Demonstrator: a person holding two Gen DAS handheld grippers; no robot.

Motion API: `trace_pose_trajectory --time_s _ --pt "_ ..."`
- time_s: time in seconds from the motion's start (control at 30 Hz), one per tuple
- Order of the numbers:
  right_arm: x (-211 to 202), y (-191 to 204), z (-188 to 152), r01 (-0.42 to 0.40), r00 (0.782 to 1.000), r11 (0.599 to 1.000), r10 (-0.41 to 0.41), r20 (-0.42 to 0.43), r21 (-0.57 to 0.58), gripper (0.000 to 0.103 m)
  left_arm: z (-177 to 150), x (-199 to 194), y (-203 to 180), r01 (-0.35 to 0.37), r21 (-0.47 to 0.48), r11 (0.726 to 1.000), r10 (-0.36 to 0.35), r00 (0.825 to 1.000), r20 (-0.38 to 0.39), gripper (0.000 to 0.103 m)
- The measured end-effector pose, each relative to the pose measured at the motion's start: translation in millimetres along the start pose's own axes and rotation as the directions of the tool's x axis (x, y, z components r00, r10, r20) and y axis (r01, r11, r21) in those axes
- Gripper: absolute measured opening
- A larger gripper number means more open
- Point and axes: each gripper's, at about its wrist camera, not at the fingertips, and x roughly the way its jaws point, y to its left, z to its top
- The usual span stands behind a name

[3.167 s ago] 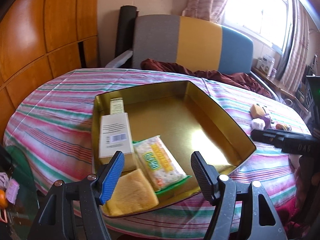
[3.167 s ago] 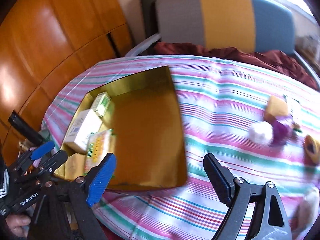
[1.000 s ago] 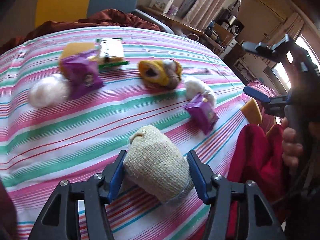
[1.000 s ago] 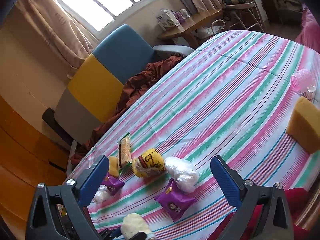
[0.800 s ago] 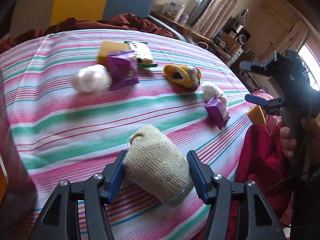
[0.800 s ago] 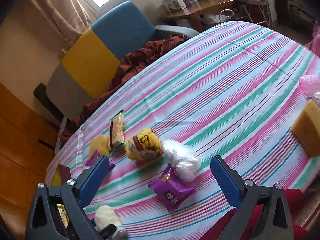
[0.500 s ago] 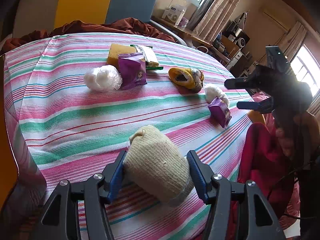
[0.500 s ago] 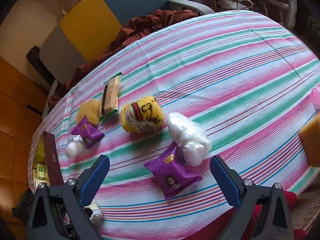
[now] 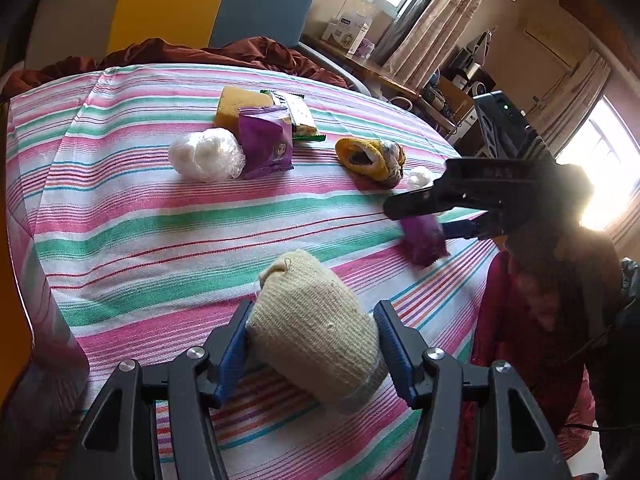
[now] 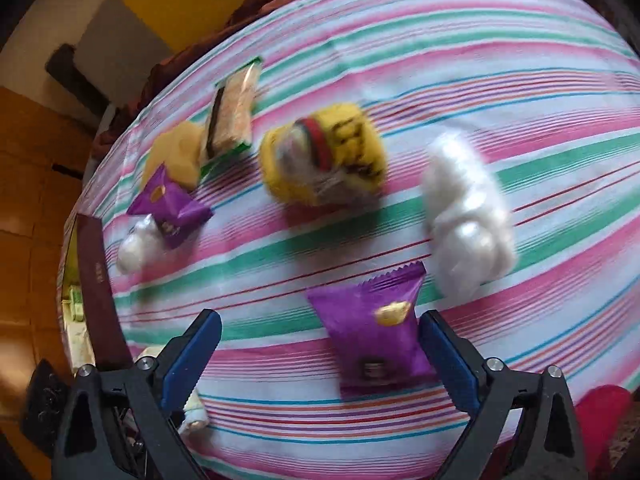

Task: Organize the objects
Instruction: 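Grasp the cream knit sock with the left gripper while the right grasps a purple candy packet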

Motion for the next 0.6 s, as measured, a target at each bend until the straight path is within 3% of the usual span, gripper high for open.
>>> trace_pose_trajectory --time_s 0.23,0.47,0.57,0.6 --pt "1 1 -1 0.008 1.0 0.999 -0.007 0.02 -0.051 0.098 -1 0 2 0.006 -0.005 1.0 -0.006 1.0 0.003 0.062" --pt "3 14 -7 0.115 0.993 0.982 -0.113 0.027 -0.149 0.097 -2 0 2 0.006 -0.008 1.0 -0.006 1.0 0.005 0.062" --pt "4 20 -11 0.221 0.975 0.953 -0.213 0.061 -0.207 0.075 -2 0 2 0.008 -0.005 1.0 -0.008 1.0 0.008 0.063" --pt "3 22 -12 0.25 0.968 0.942 -0.238 0.081 -0.222 0.061 -2 0 2 0.008 -0.003 1.0 -0.007 1.0 0.01 0.063"
